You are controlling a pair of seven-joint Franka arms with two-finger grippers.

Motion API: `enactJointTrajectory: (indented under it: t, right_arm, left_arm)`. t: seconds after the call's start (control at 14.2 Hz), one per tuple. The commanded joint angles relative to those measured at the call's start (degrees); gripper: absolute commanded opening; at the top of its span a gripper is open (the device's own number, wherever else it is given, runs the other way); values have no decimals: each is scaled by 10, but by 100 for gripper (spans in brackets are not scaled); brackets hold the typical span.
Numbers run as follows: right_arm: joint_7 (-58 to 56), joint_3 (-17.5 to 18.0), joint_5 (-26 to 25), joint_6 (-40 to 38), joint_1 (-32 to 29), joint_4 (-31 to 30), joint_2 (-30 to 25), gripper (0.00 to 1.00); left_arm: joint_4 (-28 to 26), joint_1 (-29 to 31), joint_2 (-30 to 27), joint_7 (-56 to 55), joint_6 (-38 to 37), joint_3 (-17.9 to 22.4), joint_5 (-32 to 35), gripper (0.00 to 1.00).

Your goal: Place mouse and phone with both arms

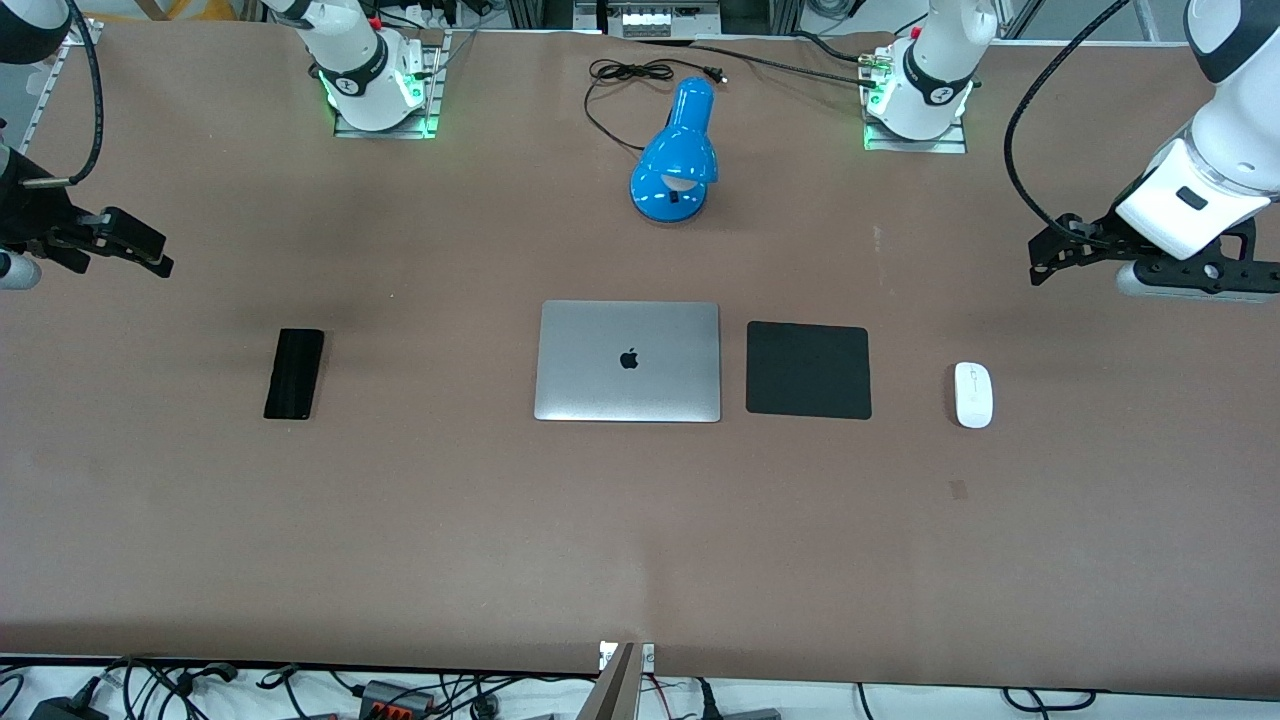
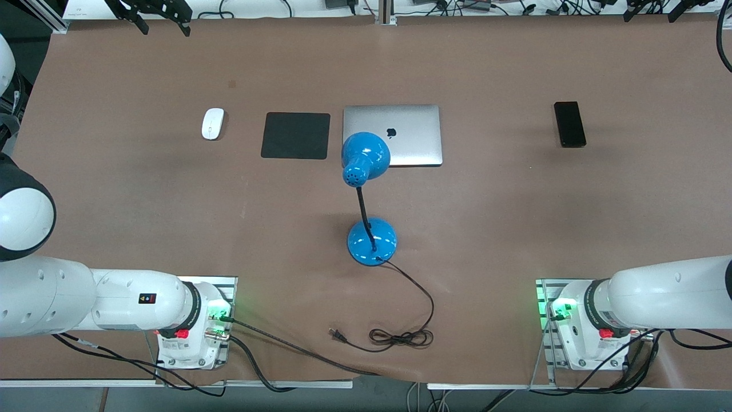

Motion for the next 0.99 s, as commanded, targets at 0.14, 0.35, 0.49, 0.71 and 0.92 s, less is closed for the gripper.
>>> enactJointTrajectory:
  t: [0.14,0.35,0.49,0.71,0.92]
  right_arm:
    - [-5,2,-1,-3,-1,-8,-16,100]
    - [-5,2,-1,-1,0,-9,-13,100]
    - [-5,2,-1,-3,0,-9,-13,100]
    - [-5,3,-1,0,0,-9,-9,100]
    - [-5,3,-1,4,0,-7,11,100]
  left_arm:
    - [4,1,-3,0,-8,-1,9,100]
    - [5,1,-3,0,-8,-1,9,100]
    - [5,1,-3,0,-8,-1,9,100]
    - [5,1,-3,0,-8,-1,9,100]
    - [5,1,-3,0,-8,-1,9,100]
